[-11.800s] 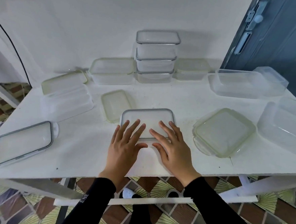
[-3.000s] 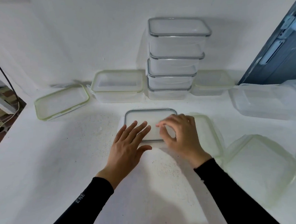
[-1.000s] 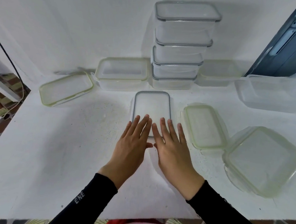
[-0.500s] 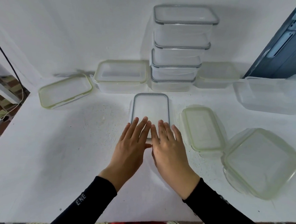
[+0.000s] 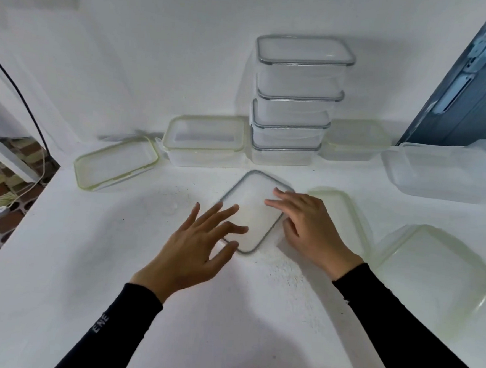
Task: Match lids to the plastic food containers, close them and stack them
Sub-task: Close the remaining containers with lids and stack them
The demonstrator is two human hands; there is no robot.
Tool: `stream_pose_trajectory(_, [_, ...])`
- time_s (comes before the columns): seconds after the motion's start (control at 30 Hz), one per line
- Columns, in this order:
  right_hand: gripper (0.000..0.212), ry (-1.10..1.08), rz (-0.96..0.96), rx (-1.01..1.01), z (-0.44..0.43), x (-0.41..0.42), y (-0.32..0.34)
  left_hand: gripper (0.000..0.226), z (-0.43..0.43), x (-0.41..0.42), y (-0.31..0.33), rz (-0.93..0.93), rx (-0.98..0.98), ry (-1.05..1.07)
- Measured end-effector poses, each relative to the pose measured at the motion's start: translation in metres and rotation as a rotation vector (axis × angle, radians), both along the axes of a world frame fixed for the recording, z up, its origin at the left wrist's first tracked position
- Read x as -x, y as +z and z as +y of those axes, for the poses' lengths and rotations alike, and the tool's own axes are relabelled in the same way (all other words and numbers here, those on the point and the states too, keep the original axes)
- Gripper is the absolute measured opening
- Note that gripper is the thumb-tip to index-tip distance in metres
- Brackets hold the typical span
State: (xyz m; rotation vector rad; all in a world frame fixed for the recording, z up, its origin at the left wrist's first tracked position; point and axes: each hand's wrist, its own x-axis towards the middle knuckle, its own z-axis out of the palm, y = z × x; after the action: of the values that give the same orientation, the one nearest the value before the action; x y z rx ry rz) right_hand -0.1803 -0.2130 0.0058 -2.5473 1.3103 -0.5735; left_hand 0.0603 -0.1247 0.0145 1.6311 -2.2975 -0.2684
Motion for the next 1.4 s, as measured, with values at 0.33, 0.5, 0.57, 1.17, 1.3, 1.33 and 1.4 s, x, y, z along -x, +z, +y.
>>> stream_pose_trajectory(0.33, [0.041,0.066,-0.089,0.023,0.051,-0.013,-0.023,0.075,0.001,0.018,-0.013,-0.199,0.139,0.168])
stream_pose_trajectory(0.5, [0.043,0.103,0.011,0.087,0.053,-0.02,-0.037,0.07,0.006,0.018,-0.033,-0.298,0.2,0.117])
stream_pose_trajectory(0.57, [0.041,0.089,-0.017,0.126,0.053,-0.021,-0.039,0.067,0.008,0.021,-0.038,-0.291,0.222,0.141])
stream_pose_trajectory(1.17, [0.035,0.069,-0.129,0.234,0.049,-0.024,-0.046,0.06,0.007,0.025,-0.049,-0.273,0.279,0.192])
stream_pose_trajectory(1.3, [0.031,0.068,-0.347,0.098,0.035,-0.019,-0.02,0.057,0.004,0.019,-0.044,-0.248,0.291,0.14])
stream_pose_trajectory(1.33, [0.029,0.062,-0.377,0.082,0.028,-0.018,-0.016,0.055,0.0,0.016,-0.043,-0.246,0.289,0.098])
stream_pose_trajectory(1.4, [0.025,0.05,-0.387,0.029,0.015,-0.014,-0.013,0.05,-0.01,0.005,-0.038,-0.251,0.282,-0.006])
